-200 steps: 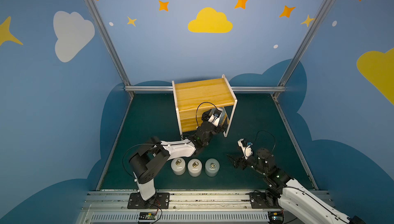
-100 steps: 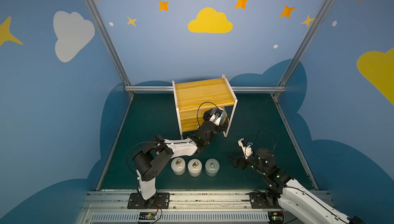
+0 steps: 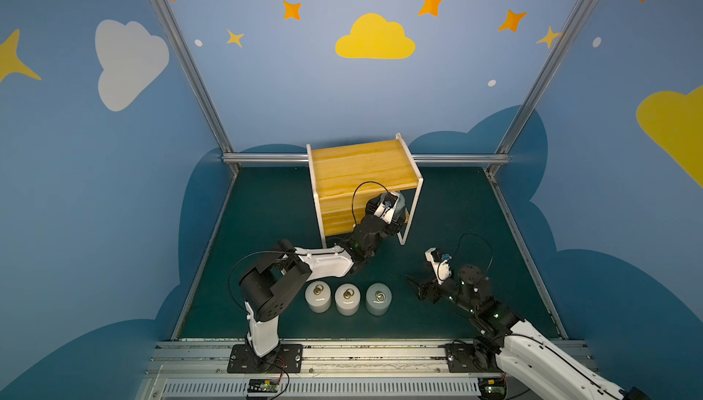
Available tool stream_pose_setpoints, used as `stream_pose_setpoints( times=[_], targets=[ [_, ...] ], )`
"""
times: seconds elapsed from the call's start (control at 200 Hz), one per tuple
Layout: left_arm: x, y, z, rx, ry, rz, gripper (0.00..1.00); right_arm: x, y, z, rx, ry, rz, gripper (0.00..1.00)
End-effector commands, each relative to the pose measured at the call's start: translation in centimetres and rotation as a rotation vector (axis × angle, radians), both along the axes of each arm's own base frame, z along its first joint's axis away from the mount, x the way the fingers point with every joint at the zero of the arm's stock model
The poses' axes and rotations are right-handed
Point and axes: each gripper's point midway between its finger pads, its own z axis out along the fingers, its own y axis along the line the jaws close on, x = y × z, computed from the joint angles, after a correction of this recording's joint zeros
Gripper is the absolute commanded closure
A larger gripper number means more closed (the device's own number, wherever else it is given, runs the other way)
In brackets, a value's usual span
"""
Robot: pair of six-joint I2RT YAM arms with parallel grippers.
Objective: Remove the tea canisters from the shelf
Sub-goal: Pick up the tea canister from the shelf.
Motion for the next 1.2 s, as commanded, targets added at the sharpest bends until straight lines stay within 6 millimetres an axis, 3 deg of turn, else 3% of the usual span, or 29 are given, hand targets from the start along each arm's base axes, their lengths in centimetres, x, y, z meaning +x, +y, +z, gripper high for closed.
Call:
stream_pose_setpoints(
  times=[0.0,0.576,1.191],
  targets=[
    [-0.7,0.3,2.2,-0.043,-0.051,-0.004,0.28,0.2,-0.2,0.3,0.017,-0.012,-0.019,0.08],
    [-5.6,0.9,2.6,-0.049,0.008,-0.129,0.33,1.6,-2.2,1.2,0.006,0.014,-0.132,0.08],
    [-11.8,-3.4,4.6,-0.047,0.024,-0.159,0.33,4.8,-7.6,3.5,0.069,0.053,-0.442,0.08]
  ],
)
